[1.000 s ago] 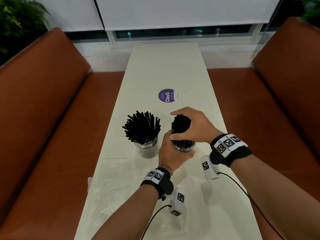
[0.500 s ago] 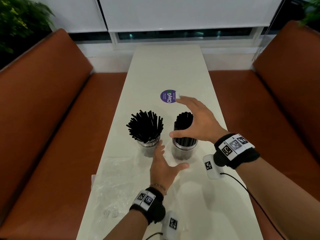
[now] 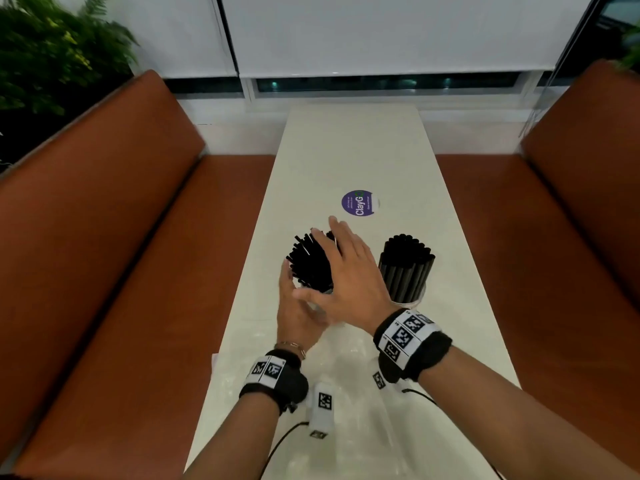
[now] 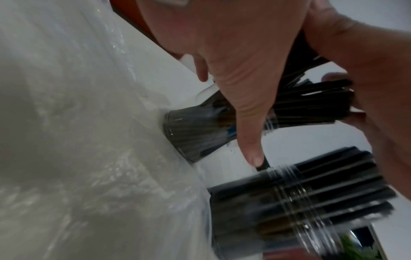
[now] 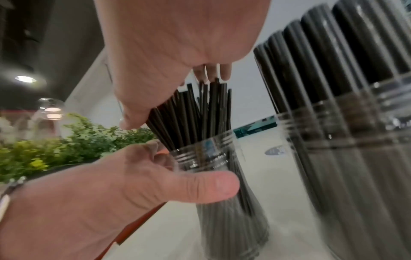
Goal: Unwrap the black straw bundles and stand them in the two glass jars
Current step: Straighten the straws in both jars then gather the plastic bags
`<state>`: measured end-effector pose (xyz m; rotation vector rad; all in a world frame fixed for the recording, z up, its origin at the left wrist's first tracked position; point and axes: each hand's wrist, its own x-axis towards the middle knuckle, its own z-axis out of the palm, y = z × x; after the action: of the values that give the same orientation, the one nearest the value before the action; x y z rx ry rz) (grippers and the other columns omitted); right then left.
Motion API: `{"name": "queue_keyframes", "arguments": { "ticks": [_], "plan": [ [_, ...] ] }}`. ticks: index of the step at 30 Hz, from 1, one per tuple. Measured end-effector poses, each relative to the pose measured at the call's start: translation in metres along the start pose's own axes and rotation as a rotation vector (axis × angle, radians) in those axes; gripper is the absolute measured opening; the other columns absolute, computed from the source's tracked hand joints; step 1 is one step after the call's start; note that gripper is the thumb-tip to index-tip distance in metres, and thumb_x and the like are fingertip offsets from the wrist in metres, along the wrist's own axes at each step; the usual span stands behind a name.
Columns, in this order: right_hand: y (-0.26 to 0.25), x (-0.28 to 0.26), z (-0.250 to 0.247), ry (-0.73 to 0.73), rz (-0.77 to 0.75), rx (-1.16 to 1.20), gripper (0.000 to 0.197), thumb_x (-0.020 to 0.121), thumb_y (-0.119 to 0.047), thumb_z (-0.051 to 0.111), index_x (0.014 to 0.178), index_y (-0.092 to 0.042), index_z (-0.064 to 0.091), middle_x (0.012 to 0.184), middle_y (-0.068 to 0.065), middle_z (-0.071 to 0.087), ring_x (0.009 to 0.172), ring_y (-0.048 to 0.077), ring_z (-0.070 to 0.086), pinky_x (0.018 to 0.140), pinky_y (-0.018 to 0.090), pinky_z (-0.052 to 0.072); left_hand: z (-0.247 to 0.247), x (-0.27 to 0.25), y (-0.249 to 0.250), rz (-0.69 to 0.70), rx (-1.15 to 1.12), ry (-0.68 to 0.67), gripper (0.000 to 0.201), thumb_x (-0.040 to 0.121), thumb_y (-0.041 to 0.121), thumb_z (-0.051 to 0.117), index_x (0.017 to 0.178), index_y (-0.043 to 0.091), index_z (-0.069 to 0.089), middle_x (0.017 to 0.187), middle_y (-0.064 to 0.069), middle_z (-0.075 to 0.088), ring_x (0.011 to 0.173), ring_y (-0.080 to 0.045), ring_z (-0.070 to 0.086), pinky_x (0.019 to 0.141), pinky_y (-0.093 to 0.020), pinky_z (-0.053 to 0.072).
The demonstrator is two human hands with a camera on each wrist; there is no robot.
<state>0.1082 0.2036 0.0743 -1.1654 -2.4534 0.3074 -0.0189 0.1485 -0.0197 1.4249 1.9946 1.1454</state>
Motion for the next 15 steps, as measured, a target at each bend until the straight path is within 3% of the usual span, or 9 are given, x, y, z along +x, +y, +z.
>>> {"name": "queue_keyframes", "arguments": {
  "ticks": [2, 3, 5, 6, 7, 9, 11, 12, 15],
  "plan": [
    [-0.002, 0.007, 0.009, 0.024, 0.075, 0.005, 0.111, 0.08, -0.087, 0.054, 0.165, -0.025, 0.021, 0.176, 0.012, 0.006, 0.163, 0.032, 0.007, 0.13, 0.054, 0.02, 0.002, 0.01, 0.01, 0.034, -0.14, -0.092, 0.06, 0.094, 0.021, 0.073, 0.148, 0.038, 0.051, 0.132, 0.01, 0.071, 0.126, -0.017, 0.065, 0.109, -0.058, 0.05],
    [-0.003, 0.01, 0.012, 0.031, 0.102, 0.027, 0.115, 0.076, -0.09, 0.054, 0.165, -0.025, 0.02, 0.176, 0.011, 0.005, 0.163, 0.031, 0.006, 0.13, 0.054, 0.019, -0.001, 0.012, 0.012, 0.029, -0.172, -0.103, 0.066, 0.093, 0.01, 0.075, 0.15, 0.032, 0.049, 0.122, 0.016, 0.073, 0.121, -0.004, 0.067, 0.109, -0.049, 0.053],
    [-0.003, 0.016, 0.018, 0.042, 0.143, 0.071, 0.123, 0.07, -0.093, 0.056, 0.165, -0.025, 0.019, 0.176, 0.009, 0.004, 0.163, 0.029, 0.006, 0.13, 0.053, 0.02, -0.001, 0.014, 0.018, -0.015, -0.145, -0.071, 0.098, 0.076, -0.001, 0.088, 0.157, 0.01, 0.034, 0.121, 0.031, 0.056, 0.112, 0.026, 0.055, 0.098, -0.008, 0.05],
    [-0.004, 0.019, 0.019, 0.043, 0.165, 0.087, 0.124, 0.069, -0.094, 0.057, 0.165, -0.025, 0.019, 0.176, 0.008, 0.005, 0.163, 0.028, 0.007, 0.13, 0.052, 0.02, 0.0, 0.015, 0.016, -0.028, -0.187, -0.059, 0.104, 0.071, -0.004, 0.09, 0.157, 0.005, 0.031, 0.123, 0.031, 0.051, 0.113, 0.029, 0.053, 0.091, 0.001, 0.045],
    [-0.005, 0.023, 0.02, 0.039, 0.187, 0.099, 0.124, 0.068, -0.094, 0.058, 0.165, -0.026, 0.019, 0.176, 0.006, 0.008, 0.163, 0.028, 0.008, 0.13, 0.051, 0.02, 0.0, 0.014, 0.02, -0.046, -0.21, -0.04, 0.105, 0.069, -0.003, 0.091, 0.155, 0.007, 0.033, 0.124, 0.029, 0.051, 0.116, 0.023, 0.054, 0.086, 0.002, 0.044],
    [-0.008, 0.03, 0.024, 0.034, 0.232, 0.096, 0.117, 0.07, -0.09, 0.061, 0.163, -0.029, 0.025, 0.174, 0.005, 0.02, 0.16, 0.027, 0.019, 0.127, 0.05, 0.025, 0.001, 0.017, 0.02, -0.038, -0.199, -0.021, 0.105, 0.063, 0.008, 0.095, 0.151, 0.019, 0.039, 0.127, 0.032, 0.053, 0.12, 0.014, 0.057, 0.09, -0.001, 0.046],
    [-0.013, 0.037, 0.029, 0.074, 0.268, 0.061, 0.099, 0.074, -0.081, 0.064, 0.156, -0.031, 0.04, 0.161, 0.004, 0.043, 0.147, 0.027, 0.039, 0.119, 0.048, 0.038, 0.003, 0.019, 0.017, -0.048, -0.2, -0.062, 0.104, 0.057, 0.021, 0.096, 0.144, 0.033, 0.04, 0.132, 0.03, 0.055, 0.121, 0.007, 0.059, 0.097, -0.016, 0.054],
    [-0.016, 0.04, 0.032, 0.106, 0.286, 0.048, 0.085, 0.078, -0.074, 0.066, 0.15, -0.031, 0.049, 0.15, 0.003, 0.054, 0.137, 0.026, 0.048, 0.112, 0.047, 0.045, 0.003, 0.018, 0.016, -0.08, -0.175, -0.072, 0.101, 0.057, 0.029, 0.094, 0.142, 0.036, 0.04, 0.13, 0.024, 0.056, 0.118, -0.001, 0.062, 0.094, -0.026, 0.058],
    [-0.027, 0.05, 0.04, 0.175, 0.336, 0.01, 0.041, 0.086, -0.043, 0.066, 0.122, -0.023, 0.069, 0.117, 0.005, 0.067, 0.11, 0.029, 0.058, 0.089, 0.046, 0.055, 0.0, 0.011, 0.027, -0.16, 0.003, -0.056, 0.079, 0.072, 0.035, 0.086, 0.137, 0.022, 0.043, 0.115, 0.012, 0.048, 0.103, -0.019, 0.064, 0.077, -0.031, 0.052]
  ]
}}
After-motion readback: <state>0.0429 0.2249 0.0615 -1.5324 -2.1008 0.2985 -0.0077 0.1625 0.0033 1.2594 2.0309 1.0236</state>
